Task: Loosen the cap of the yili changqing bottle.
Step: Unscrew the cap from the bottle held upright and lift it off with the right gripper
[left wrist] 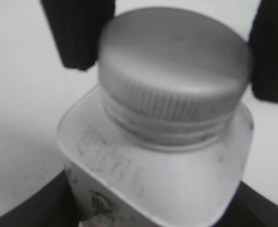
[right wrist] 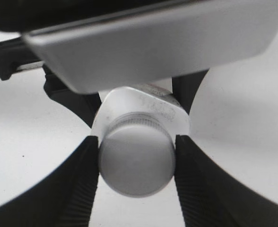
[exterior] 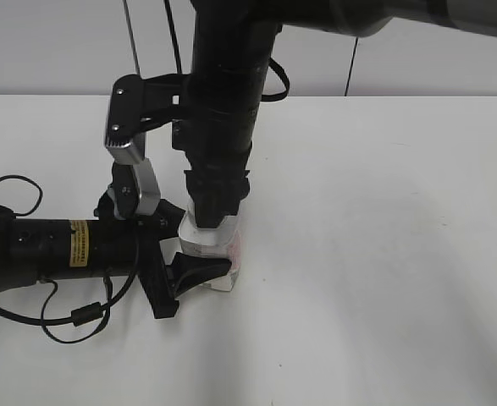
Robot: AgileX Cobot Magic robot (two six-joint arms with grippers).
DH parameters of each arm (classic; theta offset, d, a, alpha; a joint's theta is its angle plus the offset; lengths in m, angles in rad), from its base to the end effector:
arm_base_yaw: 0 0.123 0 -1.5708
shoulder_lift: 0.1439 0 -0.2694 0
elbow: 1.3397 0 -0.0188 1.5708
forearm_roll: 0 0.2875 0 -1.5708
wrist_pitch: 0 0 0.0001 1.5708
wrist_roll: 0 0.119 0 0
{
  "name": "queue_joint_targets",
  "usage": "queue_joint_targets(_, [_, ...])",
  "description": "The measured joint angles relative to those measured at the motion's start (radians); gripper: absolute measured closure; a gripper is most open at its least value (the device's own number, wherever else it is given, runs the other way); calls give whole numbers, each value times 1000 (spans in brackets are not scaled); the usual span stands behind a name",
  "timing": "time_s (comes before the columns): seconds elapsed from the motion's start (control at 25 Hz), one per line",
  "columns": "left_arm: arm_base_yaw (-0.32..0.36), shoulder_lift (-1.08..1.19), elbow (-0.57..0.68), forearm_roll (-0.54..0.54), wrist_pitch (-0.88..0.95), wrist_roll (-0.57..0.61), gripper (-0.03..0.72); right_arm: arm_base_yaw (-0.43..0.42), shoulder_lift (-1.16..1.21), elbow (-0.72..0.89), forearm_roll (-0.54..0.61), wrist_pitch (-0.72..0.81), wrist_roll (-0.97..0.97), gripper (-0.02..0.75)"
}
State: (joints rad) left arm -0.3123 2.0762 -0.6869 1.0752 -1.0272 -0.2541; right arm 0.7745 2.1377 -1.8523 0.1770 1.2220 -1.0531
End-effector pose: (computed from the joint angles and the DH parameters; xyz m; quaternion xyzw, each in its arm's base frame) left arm 0.2774 -0.1837 0.0188 0.4954 0.6707 -0.3269 0.4448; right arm 0.3289 0.3494 0.1730 -0.7719 0.6255 0.0739 0.0860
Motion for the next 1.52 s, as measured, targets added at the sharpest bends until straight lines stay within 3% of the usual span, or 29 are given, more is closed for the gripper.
queue_joint_targets(0.92, [0, 0, 0, 1, 2, 2, 244, 0, 0, 0, 9, 0, -75, 351])
queue_joint_targets(1.16, [0, 0, 0, 0, -4, -1, 246, 0, 0, -15, 49, 1, -63, 225])
queue_joint_targets(1.52, [0, 0, 0, 0, -4, -2, 246, 0, -16, -15, 37, 1, 11, 202])
